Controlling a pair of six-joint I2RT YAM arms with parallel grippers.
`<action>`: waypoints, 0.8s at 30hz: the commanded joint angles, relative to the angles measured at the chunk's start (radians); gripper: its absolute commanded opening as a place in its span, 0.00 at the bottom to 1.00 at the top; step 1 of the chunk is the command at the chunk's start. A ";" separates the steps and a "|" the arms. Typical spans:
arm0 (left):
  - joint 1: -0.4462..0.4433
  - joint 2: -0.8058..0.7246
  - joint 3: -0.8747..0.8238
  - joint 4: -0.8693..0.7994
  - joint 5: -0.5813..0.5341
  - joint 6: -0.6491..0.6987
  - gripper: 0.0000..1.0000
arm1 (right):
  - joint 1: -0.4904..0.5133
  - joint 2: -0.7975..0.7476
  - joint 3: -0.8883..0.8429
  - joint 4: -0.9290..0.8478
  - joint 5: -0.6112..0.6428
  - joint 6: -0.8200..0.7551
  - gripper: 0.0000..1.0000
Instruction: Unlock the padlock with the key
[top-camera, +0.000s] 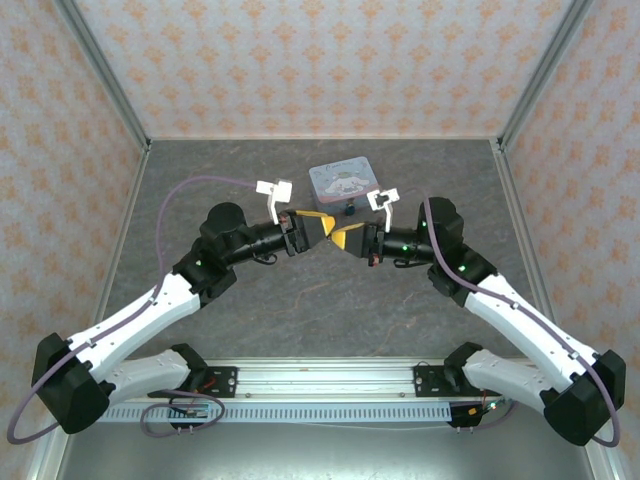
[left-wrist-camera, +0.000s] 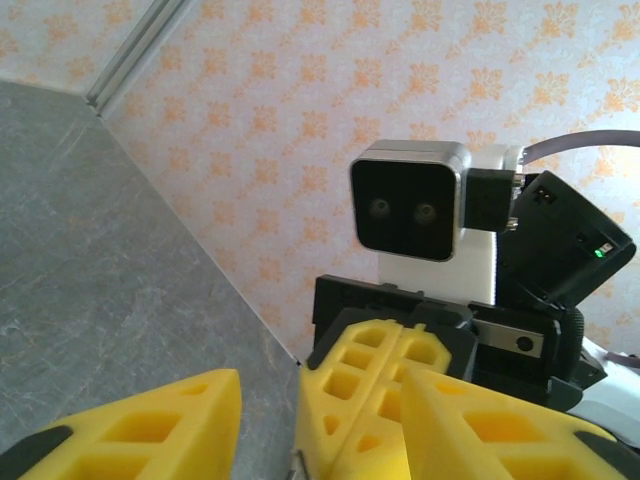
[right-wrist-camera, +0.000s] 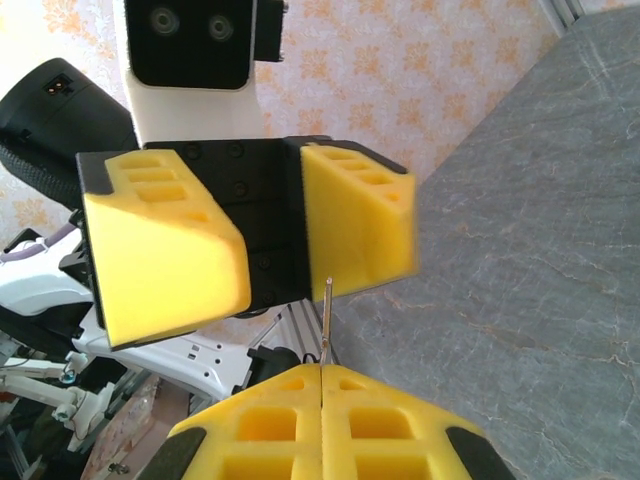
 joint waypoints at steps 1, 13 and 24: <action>-0.009 -0.004 0.046 0.012 0.037 0.035 0.40 | -0.005 0.002 0.031 0.072 0.008 0.030 0.00; -0.017 0.001 0.064 -0.018 0.041 0.056 0.17 | -0.004 0.010 0.029 0.087 0.024 0.051 0.00; -0.018 -0.011 0.064 -0.075 -0.025 0.085 0.00 | -0.005 -0.010 0.023 0.051 0.060 0.032 0.01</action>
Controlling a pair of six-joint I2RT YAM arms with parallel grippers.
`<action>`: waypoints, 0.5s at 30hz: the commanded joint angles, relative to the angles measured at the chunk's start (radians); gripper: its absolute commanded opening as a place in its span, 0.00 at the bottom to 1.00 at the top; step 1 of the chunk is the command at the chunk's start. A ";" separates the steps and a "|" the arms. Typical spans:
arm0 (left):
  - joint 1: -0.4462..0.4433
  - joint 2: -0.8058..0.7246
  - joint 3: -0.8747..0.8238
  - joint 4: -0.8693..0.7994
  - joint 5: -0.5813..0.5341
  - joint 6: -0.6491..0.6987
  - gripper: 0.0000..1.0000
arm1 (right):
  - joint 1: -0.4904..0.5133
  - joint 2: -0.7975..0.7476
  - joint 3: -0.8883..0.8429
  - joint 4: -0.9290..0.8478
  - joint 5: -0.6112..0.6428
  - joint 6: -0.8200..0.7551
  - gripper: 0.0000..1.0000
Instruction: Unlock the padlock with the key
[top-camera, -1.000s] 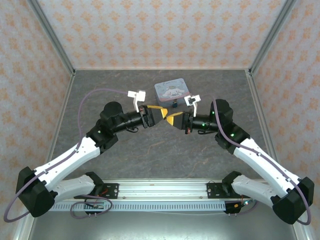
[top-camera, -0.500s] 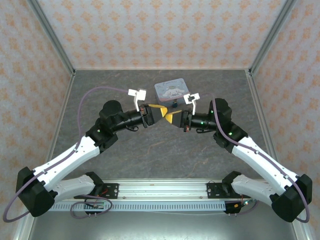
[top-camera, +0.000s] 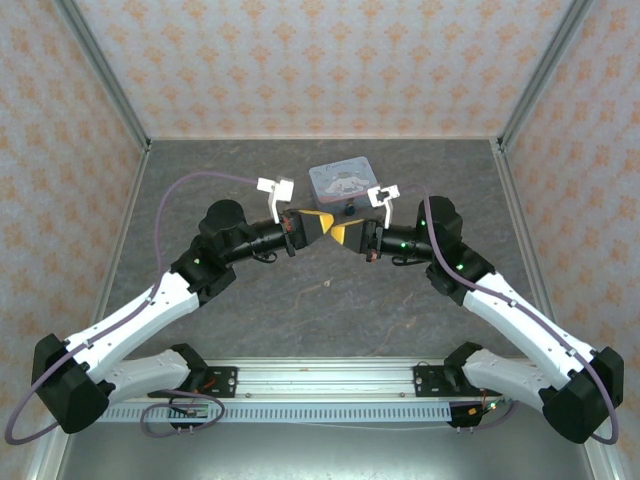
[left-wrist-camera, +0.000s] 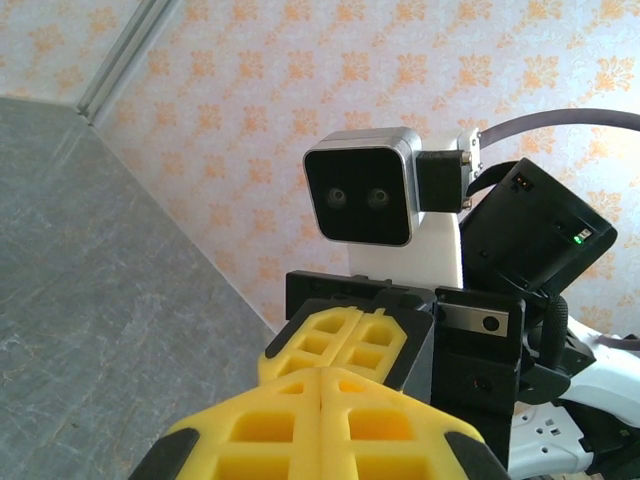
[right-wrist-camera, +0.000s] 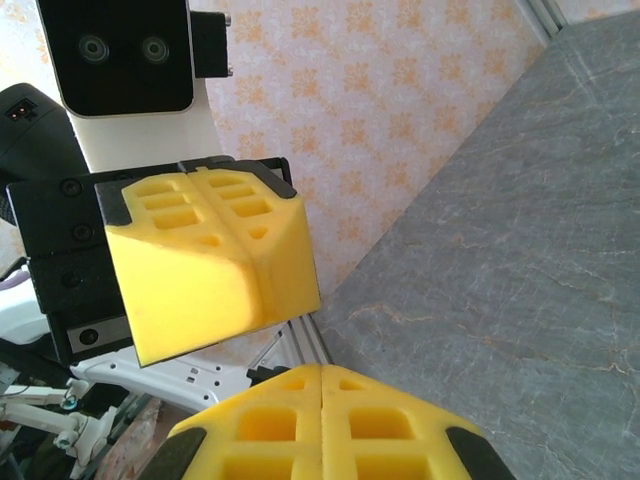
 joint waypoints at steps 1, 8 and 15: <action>-0.011 -0.014 0.026 -0.038 -0.043 0.035 0.00 | -0.004 -0.021 0.021 0.004 0.026 -0.017 0.01; -0.011 -0.062 0.016 -0.178 -0.249 0.091 0.00 | -0.005 -0.017 0.025 -0.160 0.126 -0.102 0.08; -0.011 -0.140 -0.047 -0.417 -0.693 0.105 0.14 | -0.001 0.091 0.066 -0.466 0.362 -0.181 0.26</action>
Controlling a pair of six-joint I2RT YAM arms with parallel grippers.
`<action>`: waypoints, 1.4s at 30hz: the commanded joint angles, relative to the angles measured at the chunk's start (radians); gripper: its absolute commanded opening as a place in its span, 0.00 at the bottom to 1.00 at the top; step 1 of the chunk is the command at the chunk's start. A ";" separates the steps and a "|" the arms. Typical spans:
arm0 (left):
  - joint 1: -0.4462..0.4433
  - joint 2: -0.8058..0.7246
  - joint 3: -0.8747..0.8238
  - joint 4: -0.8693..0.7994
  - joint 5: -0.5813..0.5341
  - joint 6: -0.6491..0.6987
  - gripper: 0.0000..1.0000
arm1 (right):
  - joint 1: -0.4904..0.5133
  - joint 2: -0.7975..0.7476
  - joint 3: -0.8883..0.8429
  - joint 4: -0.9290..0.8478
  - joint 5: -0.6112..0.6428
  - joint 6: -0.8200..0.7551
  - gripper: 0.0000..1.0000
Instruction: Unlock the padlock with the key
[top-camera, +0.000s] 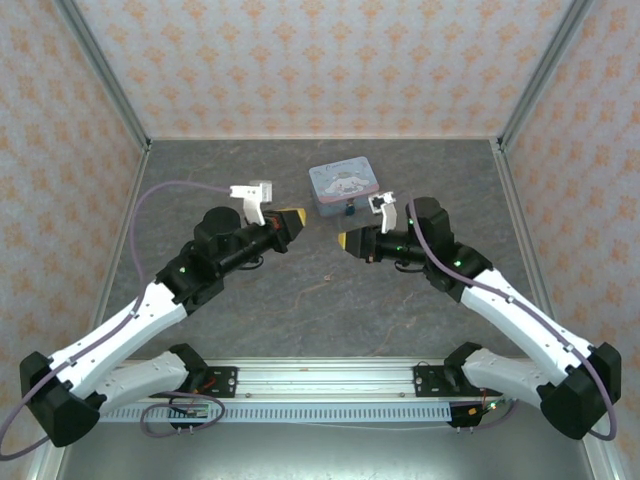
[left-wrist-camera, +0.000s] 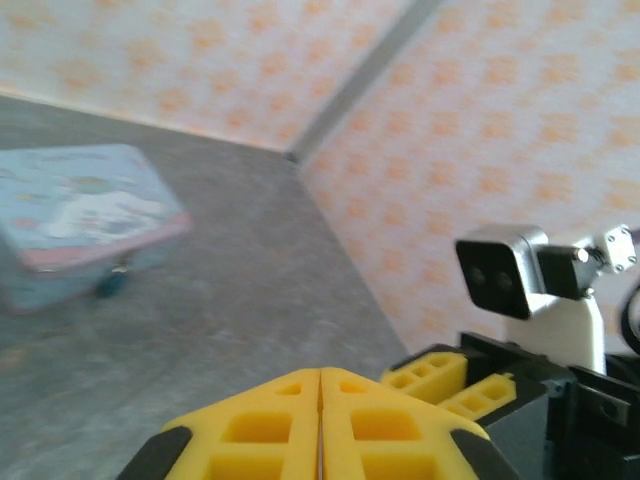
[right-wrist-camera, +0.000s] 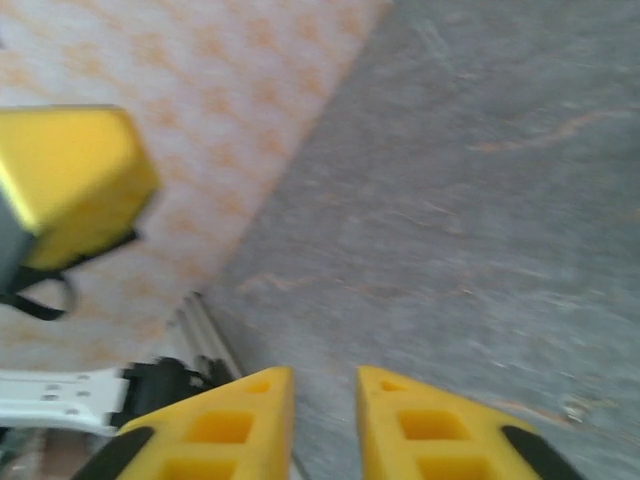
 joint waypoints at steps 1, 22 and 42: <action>-0.006 -0.037 -0.039 -0.161 -0.292 0.017 0.17 | 0.004 0.073 0.041 -0.189 0.161 -0.052 0.26; -0.005 -0.078 -0.121 -0.321 -0.552 -0.093 0.45 | 0.237 0.775 0.358 -0.464 0.535 0.014 0.30; -0.005 -0.087 -0.111 -0.335 -0.557 -0.091 0.46 | 0.238 0.873 0.388 -0.449 0.519 -0.011 0.02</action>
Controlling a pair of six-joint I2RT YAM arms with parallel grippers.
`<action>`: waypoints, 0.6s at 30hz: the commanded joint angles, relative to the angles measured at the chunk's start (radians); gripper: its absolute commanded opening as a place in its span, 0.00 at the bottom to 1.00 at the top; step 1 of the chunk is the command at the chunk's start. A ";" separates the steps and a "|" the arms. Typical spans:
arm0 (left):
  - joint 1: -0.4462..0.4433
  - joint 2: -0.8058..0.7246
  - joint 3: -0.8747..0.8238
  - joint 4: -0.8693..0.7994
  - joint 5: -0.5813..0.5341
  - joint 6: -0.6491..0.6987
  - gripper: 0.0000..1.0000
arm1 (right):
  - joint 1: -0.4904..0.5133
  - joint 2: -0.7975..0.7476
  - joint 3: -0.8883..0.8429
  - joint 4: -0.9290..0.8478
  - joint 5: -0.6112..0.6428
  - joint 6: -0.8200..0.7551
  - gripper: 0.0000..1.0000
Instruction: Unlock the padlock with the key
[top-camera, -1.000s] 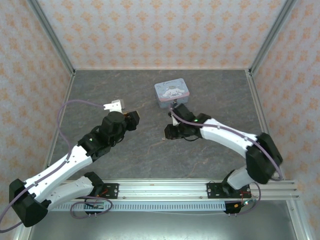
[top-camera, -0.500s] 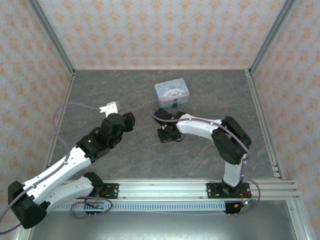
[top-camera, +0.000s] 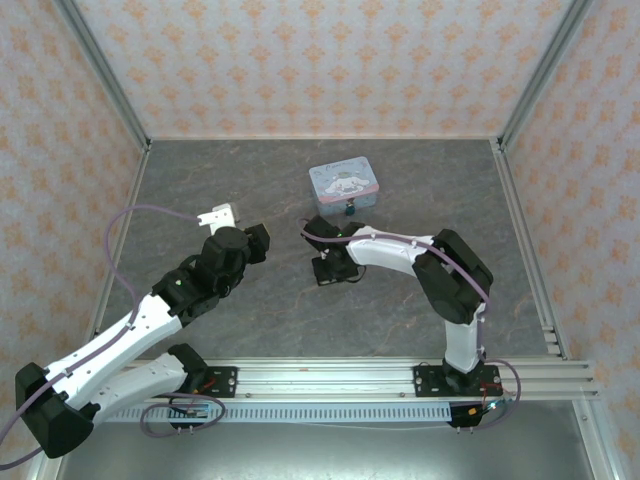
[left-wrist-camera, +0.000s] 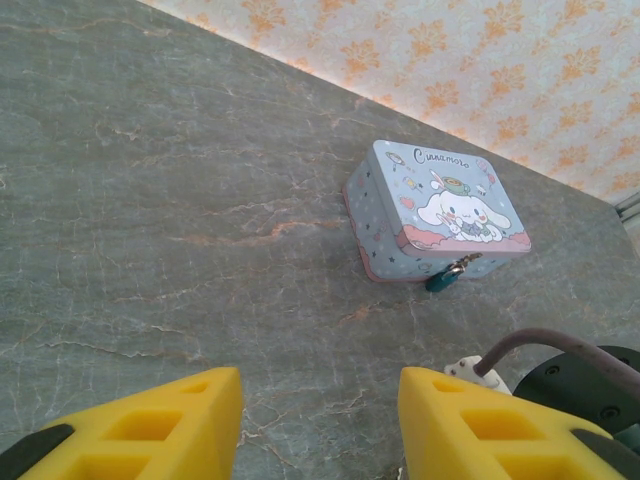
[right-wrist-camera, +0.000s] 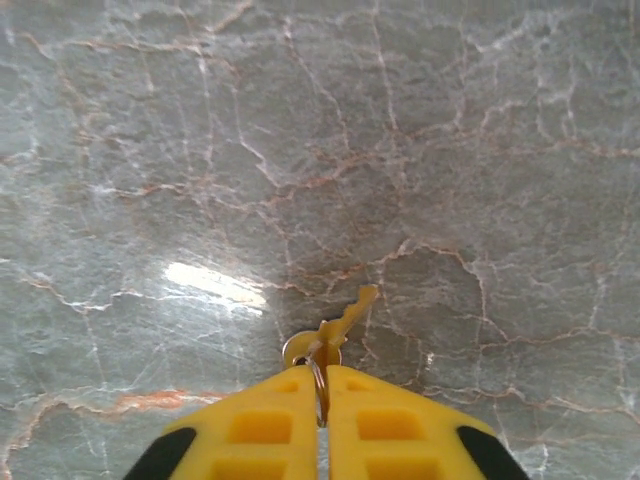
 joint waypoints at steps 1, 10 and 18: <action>-0.003 -0.015 0.002 -0.039 -0.038 -0.005 0.46 | 0.002 -0.004 -0.009 -0.030 0.047 -0.023 0.00; -0.003 -0.020 0.007 -0.019 0.009 -0.036 0.46 | 0.002 -0.283 -0.138 0.082 0.091 -0.183 0.00; 0.003 0.020 0.069 0.048 0.200 -0.124 0.57 | 0.002 -0.643 -0.309 0.310 0.145 -0.386 0.00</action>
